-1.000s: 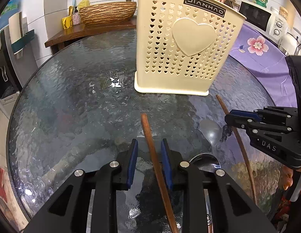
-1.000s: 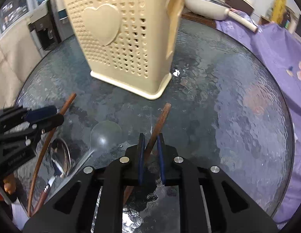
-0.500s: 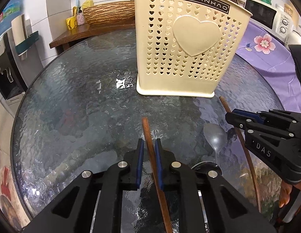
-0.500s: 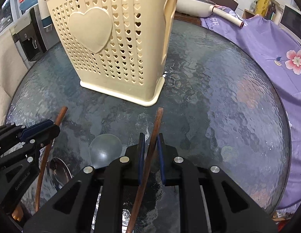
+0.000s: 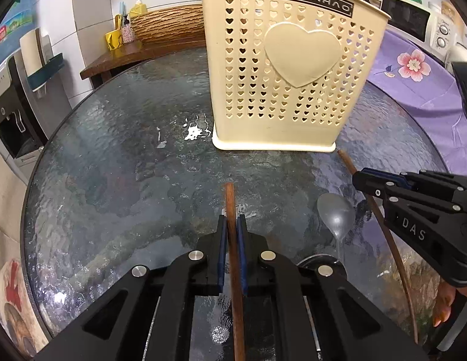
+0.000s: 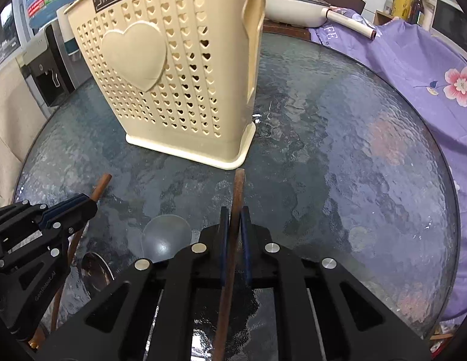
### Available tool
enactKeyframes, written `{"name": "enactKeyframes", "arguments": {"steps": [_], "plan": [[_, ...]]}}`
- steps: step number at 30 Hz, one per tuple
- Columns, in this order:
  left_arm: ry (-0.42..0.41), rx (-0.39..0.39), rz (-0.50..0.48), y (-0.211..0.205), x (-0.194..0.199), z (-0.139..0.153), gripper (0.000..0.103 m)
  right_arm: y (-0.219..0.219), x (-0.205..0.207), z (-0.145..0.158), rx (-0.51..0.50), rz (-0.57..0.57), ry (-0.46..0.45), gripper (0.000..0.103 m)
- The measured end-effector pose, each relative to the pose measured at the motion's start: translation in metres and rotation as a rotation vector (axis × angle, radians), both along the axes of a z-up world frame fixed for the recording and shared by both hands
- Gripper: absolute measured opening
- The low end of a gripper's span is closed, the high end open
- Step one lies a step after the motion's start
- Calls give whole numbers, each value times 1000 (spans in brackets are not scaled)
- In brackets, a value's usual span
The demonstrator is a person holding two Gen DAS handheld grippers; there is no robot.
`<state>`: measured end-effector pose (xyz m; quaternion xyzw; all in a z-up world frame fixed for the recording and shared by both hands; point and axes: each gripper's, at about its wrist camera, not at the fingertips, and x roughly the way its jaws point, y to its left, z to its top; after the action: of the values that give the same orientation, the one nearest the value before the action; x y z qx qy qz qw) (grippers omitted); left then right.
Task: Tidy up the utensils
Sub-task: 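Lift both brown chopsticks and lower them into the cream holder with both tools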
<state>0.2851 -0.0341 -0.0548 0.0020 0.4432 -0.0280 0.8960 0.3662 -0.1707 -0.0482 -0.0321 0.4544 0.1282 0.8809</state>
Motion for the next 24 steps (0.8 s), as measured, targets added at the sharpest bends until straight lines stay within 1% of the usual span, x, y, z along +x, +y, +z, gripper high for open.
{"name": "enactKeyframes", "arguments": {"steps": [3,6,10,16,24], "plan": [[0,-4,-4,0,2,0,7,-5,3,0,27,2,9,8],[5,-28,-9,2,3,1,7,-10,6,1,63,8,19,8],[-5,-46,-6,8,4,6,7,-13,5,5,86,13,2,8],[-32,-95,-11,15,1,20,7,-17,-1,20,144,31,-45,8],[-114,-154,-34,19,-13,53,7,-23,-22,53,210,71,-145,8]]}}
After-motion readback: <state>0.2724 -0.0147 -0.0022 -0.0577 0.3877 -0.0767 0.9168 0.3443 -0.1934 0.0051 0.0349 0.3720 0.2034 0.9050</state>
